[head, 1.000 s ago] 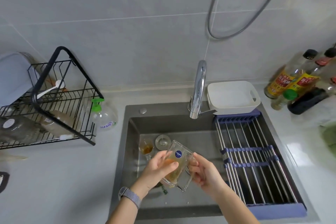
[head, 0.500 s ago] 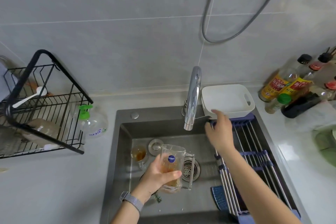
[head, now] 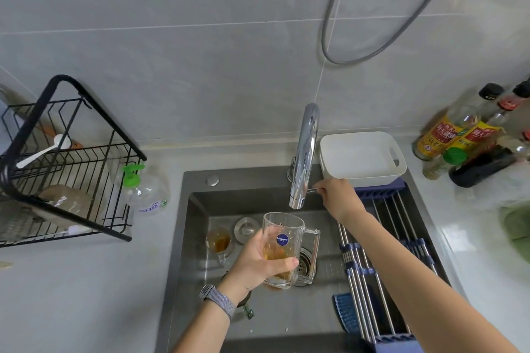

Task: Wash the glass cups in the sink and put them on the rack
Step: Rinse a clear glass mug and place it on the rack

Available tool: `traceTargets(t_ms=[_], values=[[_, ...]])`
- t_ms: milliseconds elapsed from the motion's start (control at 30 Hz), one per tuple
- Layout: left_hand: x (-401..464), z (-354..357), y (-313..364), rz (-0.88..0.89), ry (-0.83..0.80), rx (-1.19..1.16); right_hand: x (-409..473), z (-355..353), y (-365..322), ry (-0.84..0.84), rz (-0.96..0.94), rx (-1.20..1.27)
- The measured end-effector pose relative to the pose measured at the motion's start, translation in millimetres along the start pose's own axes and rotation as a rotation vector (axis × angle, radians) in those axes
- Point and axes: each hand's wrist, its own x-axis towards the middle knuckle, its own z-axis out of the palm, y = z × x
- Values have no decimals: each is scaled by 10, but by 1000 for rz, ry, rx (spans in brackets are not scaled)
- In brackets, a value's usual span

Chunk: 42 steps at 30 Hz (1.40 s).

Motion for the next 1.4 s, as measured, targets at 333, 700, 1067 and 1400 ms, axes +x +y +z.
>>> traceTargets(t_ms=[333, 700, 1067, 1400], values=[[-67, 80, 102, 35, 2, -63, -209, -6, -42, 49, -43, 68], [-240, 101, 32, -84, -49, -132, -1401, 423, -357, -231, 581, 1242], [-363, 127, 75, -302, -34, 12, -1668, 409, -509, -301, 572, 1160], [-321, 79, 155, -411, -53, 35, -1643, 454, -517, -369, 668, 1238]])
